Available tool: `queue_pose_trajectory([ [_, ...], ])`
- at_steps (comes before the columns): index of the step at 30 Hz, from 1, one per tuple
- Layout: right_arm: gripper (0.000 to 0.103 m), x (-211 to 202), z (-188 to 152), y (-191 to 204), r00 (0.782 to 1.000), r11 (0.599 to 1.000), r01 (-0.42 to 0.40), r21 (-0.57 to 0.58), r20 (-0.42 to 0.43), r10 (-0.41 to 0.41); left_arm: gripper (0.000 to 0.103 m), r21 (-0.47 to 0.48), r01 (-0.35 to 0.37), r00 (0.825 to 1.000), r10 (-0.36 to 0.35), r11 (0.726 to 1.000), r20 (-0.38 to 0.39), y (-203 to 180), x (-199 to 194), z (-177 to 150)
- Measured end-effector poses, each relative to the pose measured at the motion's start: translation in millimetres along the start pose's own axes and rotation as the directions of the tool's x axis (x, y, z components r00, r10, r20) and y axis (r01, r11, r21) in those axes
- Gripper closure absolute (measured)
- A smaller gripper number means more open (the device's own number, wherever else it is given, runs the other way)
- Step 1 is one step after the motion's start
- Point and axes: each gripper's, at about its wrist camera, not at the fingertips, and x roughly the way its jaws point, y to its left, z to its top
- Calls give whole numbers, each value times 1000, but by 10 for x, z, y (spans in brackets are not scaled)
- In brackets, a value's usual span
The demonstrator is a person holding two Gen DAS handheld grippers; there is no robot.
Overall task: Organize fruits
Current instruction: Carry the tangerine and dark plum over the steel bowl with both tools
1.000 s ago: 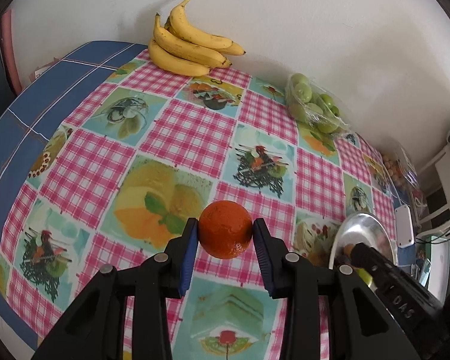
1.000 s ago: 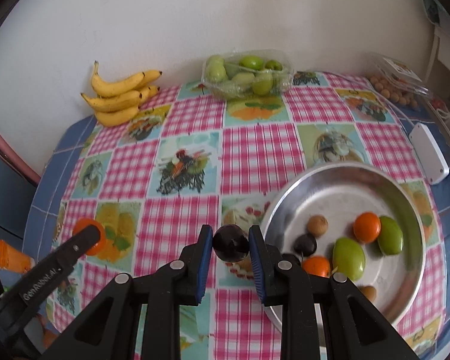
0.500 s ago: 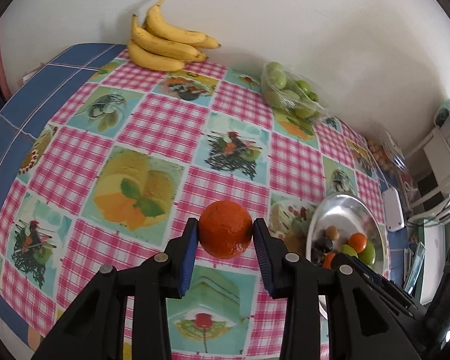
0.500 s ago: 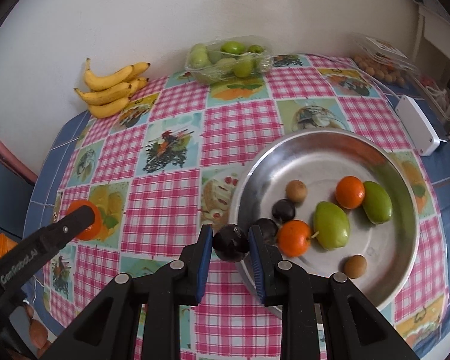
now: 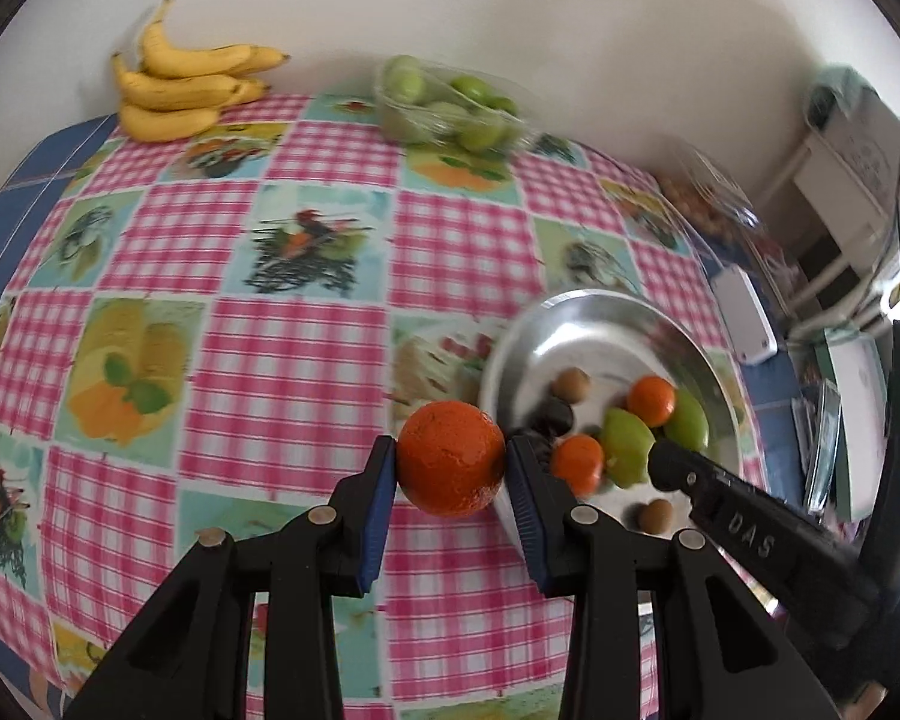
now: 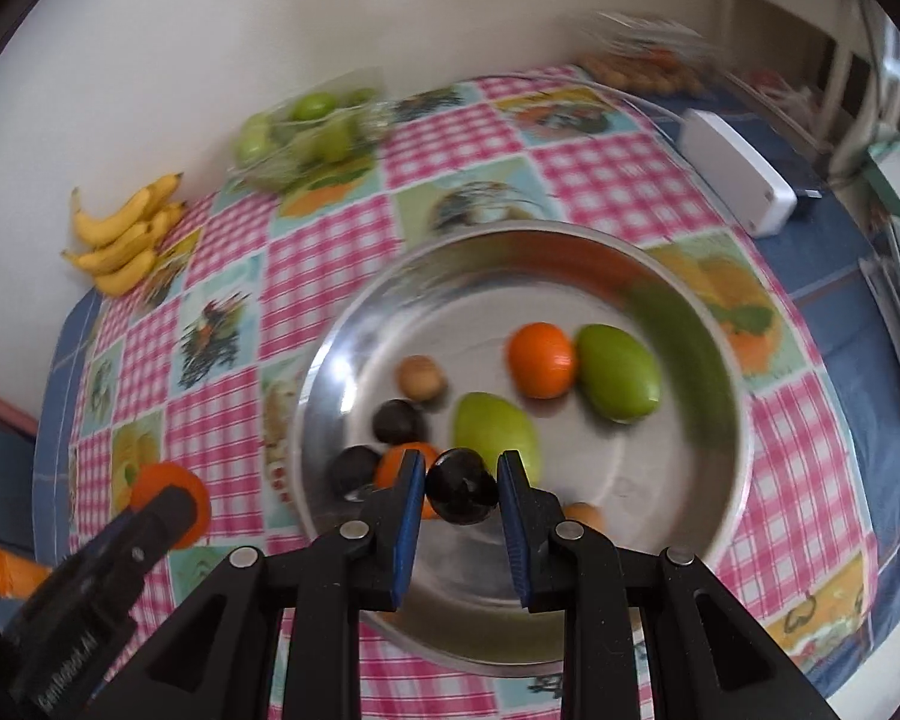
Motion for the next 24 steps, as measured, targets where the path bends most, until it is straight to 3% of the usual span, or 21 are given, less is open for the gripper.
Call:
queue_pose_trajectory([
  [11,76,-21,45,-405,997,996,81,49,2,-81,65,108,28,997,-20,994,-69,-482,243,-165],
  [24,76,177,3,-511,996,994,79,71,-41,-76,65,143,14,994,2,990,-107,-610,455,-246],
])
